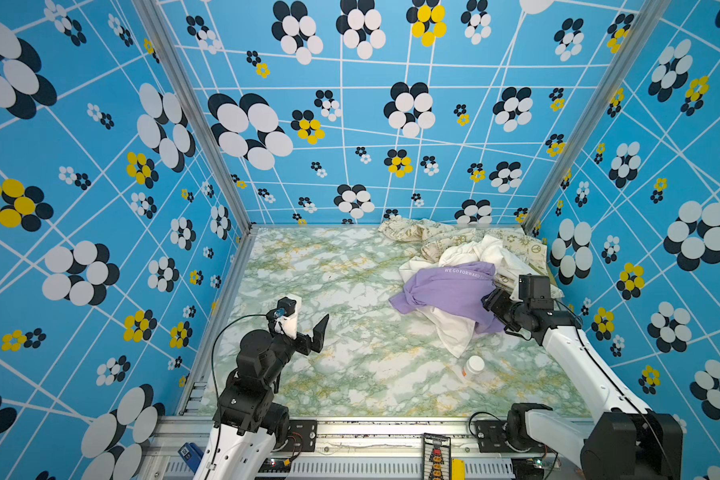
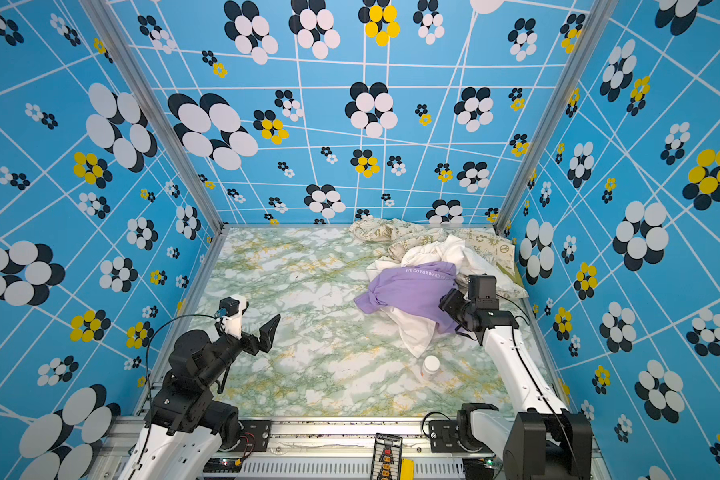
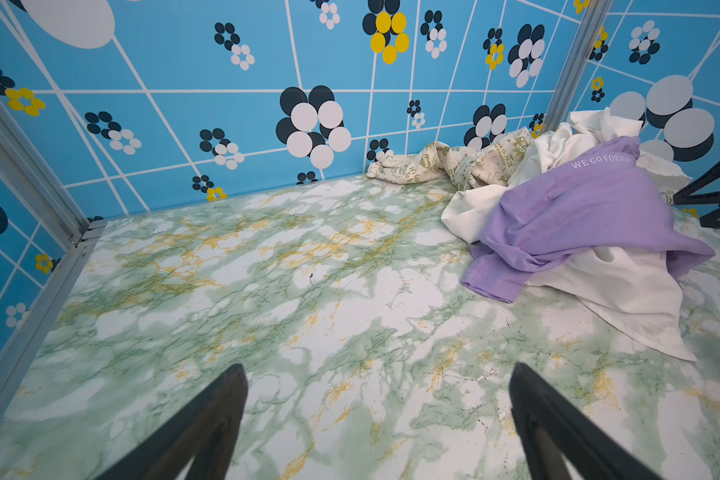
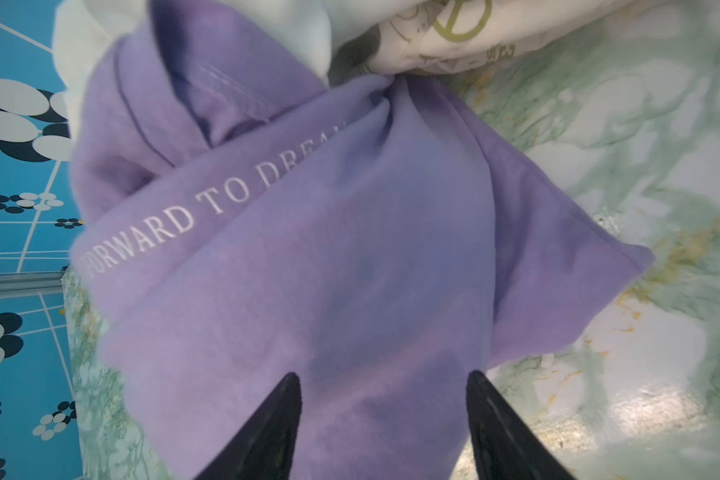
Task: Pick out a specific cloth from the pile
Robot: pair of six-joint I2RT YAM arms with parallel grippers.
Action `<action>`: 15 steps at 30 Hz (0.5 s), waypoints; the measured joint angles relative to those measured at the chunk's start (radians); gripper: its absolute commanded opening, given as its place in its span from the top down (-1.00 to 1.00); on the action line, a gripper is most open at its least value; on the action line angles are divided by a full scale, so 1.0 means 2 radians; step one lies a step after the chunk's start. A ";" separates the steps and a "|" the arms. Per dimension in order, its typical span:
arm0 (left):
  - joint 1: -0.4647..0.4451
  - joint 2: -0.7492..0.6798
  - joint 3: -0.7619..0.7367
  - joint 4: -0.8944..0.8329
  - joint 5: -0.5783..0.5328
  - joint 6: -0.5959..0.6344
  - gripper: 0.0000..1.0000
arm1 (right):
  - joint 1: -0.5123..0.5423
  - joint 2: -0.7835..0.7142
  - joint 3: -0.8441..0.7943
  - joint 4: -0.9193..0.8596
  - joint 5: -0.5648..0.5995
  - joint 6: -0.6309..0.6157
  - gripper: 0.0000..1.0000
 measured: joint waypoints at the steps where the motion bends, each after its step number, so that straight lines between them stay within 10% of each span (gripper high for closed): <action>1: 0.000 0.000 0.000 0.000 0.000 0.000 -0.99 | 0.000 -0.002 -0.008 0.001 -0.004 0.007 -0.22; 15: 0.000 0.000 0.000 0.000 0.000 0.000 -0.99 | -0.001 -0.024 -0.066 0.031 -0.026 0.074 0.43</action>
